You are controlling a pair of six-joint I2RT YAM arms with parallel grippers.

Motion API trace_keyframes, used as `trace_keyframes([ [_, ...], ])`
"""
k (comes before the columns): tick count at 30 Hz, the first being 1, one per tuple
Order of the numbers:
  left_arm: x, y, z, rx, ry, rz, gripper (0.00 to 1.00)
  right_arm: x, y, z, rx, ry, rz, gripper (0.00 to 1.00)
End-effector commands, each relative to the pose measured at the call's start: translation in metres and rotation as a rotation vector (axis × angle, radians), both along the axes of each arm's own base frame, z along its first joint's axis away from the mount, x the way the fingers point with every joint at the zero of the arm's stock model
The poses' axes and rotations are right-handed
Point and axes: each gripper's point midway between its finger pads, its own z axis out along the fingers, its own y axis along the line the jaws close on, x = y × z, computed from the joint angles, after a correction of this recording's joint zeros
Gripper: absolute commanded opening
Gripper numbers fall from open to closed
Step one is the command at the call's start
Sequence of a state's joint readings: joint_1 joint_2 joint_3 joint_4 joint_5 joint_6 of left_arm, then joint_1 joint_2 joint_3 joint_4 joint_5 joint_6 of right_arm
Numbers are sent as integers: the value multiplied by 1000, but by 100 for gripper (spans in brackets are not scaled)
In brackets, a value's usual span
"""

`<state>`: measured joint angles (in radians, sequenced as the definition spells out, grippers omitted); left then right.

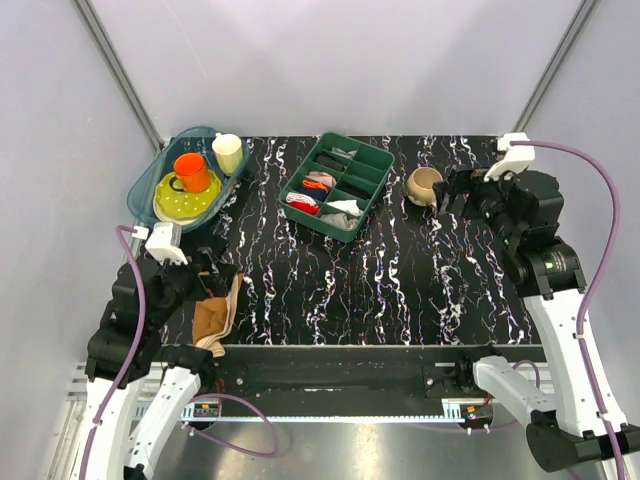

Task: Roll the underwear
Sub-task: Pick up the underwear from the corner of the board.

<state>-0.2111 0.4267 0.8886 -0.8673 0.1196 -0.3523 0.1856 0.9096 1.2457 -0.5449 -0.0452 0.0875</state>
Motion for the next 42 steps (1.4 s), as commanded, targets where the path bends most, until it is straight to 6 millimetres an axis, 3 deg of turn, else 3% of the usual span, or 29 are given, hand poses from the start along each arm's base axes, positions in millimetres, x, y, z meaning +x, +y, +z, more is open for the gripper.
trace_keyframes([
  [1,7,1,10,-39,-17,36,99,-4,10,6,-13,-37,83,100],
  [5,18,-1,-5,-54,33,60,99,-19,39,-13,-134,-39,349,100],
  [8,27,-4,-20,-64,74,67,99,-45,69,-46,-174,7,635,100],
  [9,31,-4,-26,-59,93,72,99,-46,72,-64,-161,47,665,100],
  [11,39,-1,-42,-37,145,106,99,-47,80,-75,-138,39,715,100],
  [13,49,6,-55,-9,181,155,99,-46,81,-103,-128,82,724,100],
  [16,63,24,-95,63,331,277,99,-43,80,-130,-114,122,727,100],
  [17,68,29,-112,105,421,307,99,-44,81,-133,-105,123,740,100],
  [20,70,36,-141,187,559,332,94,-44,76,-137,-134,127,725,99],
  [26,85,25,-179,207,675,287,82,-45,73,-134,-147,129,712,99],
  [29,91,11,-194,198,732,231,69,-49,75,-131,-140,125,726,100],
  [32,95,-1,-195,211,731,204,59,-49,75,-132,-141,125,729,100],
  [36,94,0,-189,227,696,206,41,-48,75,-135,-143,135,727,100],
  [40,87,5,-186,249,681,195,10,-46,75,-140,-141,150,730,100],
  [42,86,3,-176,238,649,175,1,-45,75,-142,-139,161,730,100],
])
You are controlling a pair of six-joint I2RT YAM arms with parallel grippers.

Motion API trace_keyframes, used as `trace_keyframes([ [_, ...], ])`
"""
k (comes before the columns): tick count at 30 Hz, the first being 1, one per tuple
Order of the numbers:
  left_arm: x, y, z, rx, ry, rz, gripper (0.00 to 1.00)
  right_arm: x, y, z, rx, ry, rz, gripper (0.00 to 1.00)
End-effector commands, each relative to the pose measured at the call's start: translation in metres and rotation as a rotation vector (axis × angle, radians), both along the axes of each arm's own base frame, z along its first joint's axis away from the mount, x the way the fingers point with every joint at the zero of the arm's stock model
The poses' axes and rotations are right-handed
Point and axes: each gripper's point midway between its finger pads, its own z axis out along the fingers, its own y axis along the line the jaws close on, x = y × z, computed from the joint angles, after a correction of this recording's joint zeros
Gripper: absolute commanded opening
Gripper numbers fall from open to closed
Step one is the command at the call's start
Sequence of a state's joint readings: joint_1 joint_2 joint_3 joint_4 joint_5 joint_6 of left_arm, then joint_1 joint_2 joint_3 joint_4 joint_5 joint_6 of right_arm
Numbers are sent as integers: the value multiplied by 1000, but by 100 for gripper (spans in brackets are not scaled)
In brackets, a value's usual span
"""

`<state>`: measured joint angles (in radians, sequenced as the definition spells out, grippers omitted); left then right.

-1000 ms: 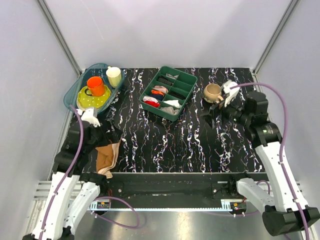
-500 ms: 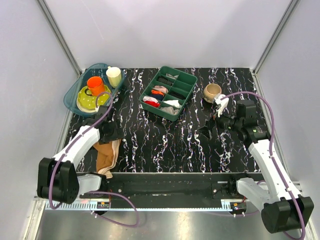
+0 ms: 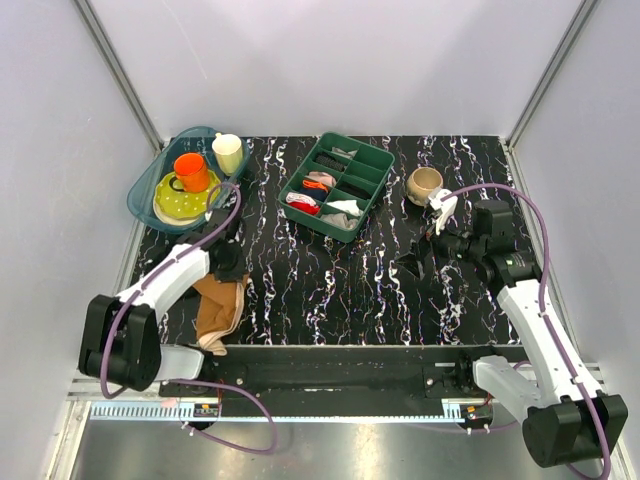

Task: Roll the underwear
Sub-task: Pick up the underwear from the corner of the board, then place the underwear at the center of the board.

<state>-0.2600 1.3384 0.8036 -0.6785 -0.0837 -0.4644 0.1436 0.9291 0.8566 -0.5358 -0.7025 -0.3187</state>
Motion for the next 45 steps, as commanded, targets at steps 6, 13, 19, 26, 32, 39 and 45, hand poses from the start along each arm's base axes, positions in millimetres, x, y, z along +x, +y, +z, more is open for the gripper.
trace_keyframes([
  [6,11,-23,93,-145,-317,-89,0,8,2,9,-3,-38,22,100],
  [13,-14,-88,169,-319,-474,-273,0,4,5,4,7,-26,59,100],
  [19,-27,-132,204,-405,-528,-386,0,-1,10,3,26,-17,101,100],
  [26,-33,-163,237,-478,-591,-446,0,-12,16,7,58,-32,167,100],
  [32,-51,-206,248,-622,-589,-521,0,-21,21,12,66,-41,239,100],
  [39,-50,-259,228,-672,-532,-601,0,-35,27,11,93,-33,308,100],
  [45,-40,-274,196,-634,-504,-708,0,-41,29,5,96,-55,366,100],
])
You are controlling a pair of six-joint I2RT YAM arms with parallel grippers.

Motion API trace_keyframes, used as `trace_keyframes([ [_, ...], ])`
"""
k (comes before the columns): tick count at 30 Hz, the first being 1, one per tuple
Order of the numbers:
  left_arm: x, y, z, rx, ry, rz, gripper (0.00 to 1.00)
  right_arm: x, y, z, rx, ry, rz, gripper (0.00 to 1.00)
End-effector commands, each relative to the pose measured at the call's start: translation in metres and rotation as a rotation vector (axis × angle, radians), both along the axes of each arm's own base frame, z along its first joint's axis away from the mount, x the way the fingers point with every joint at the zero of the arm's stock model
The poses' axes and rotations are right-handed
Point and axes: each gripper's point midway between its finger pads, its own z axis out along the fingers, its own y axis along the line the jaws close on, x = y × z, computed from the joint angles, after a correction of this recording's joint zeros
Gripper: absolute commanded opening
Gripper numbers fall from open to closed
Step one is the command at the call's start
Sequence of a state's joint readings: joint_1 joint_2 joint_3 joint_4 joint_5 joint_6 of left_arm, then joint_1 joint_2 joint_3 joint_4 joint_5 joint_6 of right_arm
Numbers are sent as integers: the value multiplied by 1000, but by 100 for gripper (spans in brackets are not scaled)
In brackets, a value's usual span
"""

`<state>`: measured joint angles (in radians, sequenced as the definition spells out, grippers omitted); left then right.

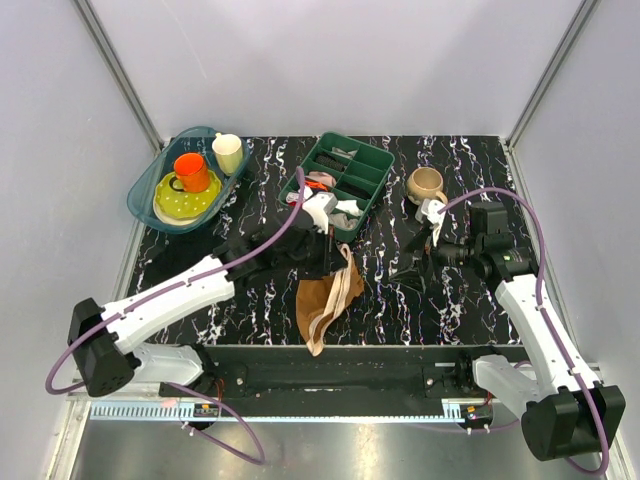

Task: Roll the underwear
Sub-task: Place the underwear at the center of the board.

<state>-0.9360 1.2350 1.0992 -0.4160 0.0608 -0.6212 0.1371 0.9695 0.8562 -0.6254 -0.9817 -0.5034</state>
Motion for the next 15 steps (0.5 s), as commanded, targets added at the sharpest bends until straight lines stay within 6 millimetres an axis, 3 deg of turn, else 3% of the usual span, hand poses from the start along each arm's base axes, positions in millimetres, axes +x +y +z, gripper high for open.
trace_keyframes([
  [1,8,-21,13,-83,-72,-112,1,-9,5,5,16,-101,106,100],
  [3,2,-21,-5,-58,-45,-192,6,-19,6,3,16,-142,170,100],
  [4,0,-19,-12,-42,-36,-211,15,-18,6,2,-15,-252,232,100],
  [6,0,-12,-25,1,-44,-262,23,-23,5,-7,-41,-249,294,100],
  [7,1,-8,-30,15,-42,-272,32,-21,6,-5,-48,-279,322,100],
  [10,1,1,-45,51,-24,-336,44,-9,8,-7,-69,-373,407,100],
  [13,12,14,-40,127,-68,-300,51,4,10,-12,-94,-383,444,99],
  [14,16,20,-35,146,-93,-270,58,5,10,-16,-105,-382,461,99],
  [15,17,31,-18,143,-147,-229,63,4,8,-24,-130,-356,480,99],
])
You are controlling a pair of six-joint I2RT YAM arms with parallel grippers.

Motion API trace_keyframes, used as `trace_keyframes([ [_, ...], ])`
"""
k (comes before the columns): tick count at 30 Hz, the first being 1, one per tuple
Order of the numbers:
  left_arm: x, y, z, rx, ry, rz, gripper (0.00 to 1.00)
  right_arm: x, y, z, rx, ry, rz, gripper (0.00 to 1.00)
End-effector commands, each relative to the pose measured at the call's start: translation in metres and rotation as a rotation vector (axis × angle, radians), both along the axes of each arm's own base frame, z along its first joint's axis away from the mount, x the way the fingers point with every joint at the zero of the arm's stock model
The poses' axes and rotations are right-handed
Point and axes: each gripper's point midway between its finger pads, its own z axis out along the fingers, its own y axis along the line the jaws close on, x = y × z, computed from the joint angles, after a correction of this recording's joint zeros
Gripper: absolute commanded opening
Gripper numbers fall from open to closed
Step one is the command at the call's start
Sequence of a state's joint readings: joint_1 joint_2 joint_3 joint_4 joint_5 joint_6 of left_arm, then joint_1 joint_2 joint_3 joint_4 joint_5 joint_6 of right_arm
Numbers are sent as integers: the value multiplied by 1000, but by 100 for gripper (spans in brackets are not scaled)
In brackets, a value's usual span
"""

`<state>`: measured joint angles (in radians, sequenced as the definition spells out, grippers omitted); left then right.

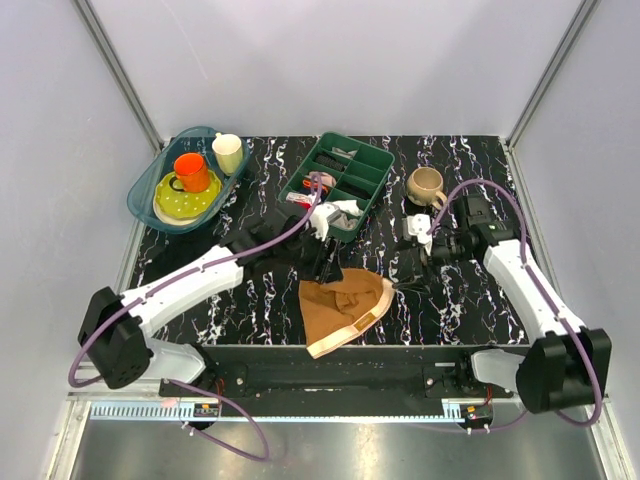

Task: Roll the underwear
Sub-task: Place the underwear at the center of the board.

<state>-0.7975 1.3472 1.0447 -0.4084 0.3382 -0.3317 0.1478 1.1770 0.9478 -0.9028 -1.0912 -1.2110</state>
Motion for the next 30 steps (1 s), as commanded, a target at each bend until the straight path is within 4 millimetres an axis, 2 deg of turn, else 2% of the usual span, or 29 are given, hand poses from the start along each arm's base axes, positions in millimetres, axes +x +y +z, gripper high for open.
trace_keyframes([
  [1,14,32,42,39,-206,78,67,5,4,0,-47,-162,158,99],
  [2,8,46,52,22,-248,104,71,0,8,-6,-70,-189,210,100],
  [4,2,56,56,-15,-278,126,88,-3,7,-28,-174,-240,283,100],
  [5,-11,62,46,-44,-249,134,92,-9,18,-34,-202,-271,341,100],
  [6,-15,62,41,-66,-232,140,94,2,20,-40,-255,-334,350,100],
  [7,-23,56,39,-115,-199,114,93,1,23,-48,-277,-351,376,100],
  [8,-33,54,20,-117,-114,121,93,-1,29,-53,-296,-375,413,100],
  [9,-40,52,13,-117,-72,115,87,-4,31,-66,-349,-371,467,99],
  [11,-49,52,-8,-67,-6,145,85,-8,28,-86,-414,-394,544,95],
  [12,-62,47,-14,-52,6,116,85,-4,24,-97,-462,-409,559,93],
  [13,-66,47,-19,-41,12,125,85,-7,19,-108,-485,-404,570,92],
  [15,-74,49,-36,-9,60,163,83,0,14,-117,-527,-420,550,89],
  [18,-75,59,-67,58,132,256,82,1,11,-123,-544,-393,517,85],
  [19,-73,55,-69,31,152,277,82,-3,8,-130,-555,-383,520,84],
  [20,-75,57,-82,53,176,291,79,1,7,-132,-564,-391,505,83],
  [23,-72,55,-87,54,178,316,79,5,12,-113,-524,-269,318,78],
  [25,-62,54,-82,34,132,335,79,-2,23,-84,-411,-146,185,78],
  [27,-51,49,-69,4,69,321,82,-7,30,-61,-332,-83,100,78],
  [28,-45,48,-62,14,-4,270,82,-8,32,-54,-312,34,-19,79],
  [29,-35,40,-46,6,-61,237,83,-2,32,-50,-304,70,-96,80],
  [30,-28,39,-39,24,-112,205,85,11,26,-48,-312,65,-193,81],
])
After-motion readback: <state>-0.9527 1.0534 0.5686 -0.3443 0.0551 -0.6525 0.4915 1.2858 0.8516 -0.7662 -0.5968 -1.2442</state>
